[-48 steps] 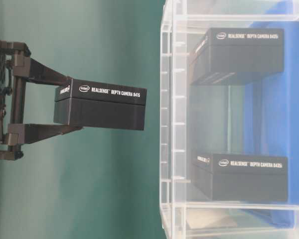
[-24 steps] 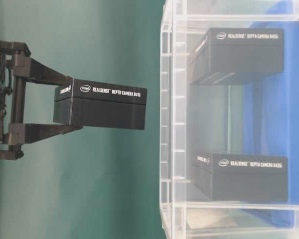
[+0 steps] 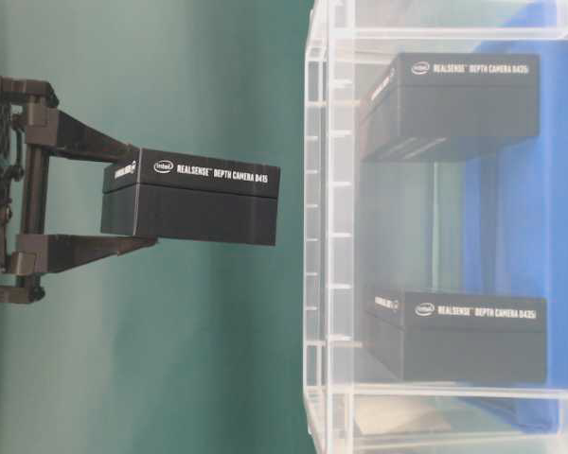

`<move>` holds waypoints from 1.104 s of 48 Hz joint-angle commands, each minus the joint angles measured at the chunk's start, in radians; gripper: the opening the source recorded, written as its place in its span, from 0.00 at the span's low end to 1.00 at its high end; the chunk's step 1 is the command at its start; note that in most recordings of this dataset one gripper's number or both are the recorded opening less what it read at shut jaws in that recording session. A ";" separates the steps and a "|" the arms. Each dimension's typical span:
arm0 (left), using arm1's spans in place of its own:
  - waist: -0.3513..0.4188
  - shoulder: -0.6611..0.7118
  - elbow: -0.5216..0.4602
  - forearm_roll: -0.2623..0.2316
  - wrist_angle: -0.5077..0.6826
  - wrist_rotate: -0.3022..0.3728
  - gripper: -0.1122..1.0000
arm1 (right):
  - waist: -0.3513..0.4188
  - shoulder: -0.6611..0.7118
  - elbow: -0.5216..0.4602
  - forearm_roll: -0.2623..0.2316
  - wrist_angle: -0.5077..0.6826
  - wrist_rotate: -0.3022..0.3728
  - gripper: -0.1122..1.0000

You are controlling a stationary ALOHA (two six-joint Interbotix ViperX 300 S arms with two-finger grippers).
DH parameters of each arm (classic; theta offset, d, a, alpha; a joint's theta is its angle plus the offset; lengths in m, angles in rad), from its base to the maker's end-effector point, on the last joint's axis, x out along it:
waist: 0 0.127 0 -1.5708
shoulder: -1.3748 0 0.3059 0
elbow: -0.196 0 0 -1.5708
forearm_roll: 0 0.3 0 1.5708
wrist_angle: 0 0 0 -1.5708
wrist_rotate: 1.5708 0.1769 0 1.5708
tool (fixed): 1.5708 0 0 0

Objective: Take out the box from the case.
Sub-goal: 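Lift the gripped black boxes straight up out of the bin, then carry the black boxes with the right gripper toward the table front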

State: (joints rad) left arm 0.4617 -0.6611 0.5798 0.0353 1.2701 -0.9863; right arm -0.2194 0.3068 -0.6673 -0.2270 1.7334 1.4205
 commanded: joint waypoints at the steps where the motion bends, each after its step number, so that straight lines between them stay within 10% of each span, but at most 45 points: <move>1: 0.003 -0.005 -0.023 0.003 -0.005 0.003 0.96 | 0.017 -0.058 -0.031 -0.005 0.003 -0.005 0.70; 53: 0.003 -0.003 -0.015 0.003 -0.005 0.002 0.96 | 0.396 -0.043 -0.031 -0.020 0.078 0.298 0.70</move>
State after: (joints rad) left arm 0.4633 -0.6611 0.5798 0.0353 1.2701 -0.9863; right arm 0.1488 0.3068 -0.6688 -0.2408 1.8040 1.6966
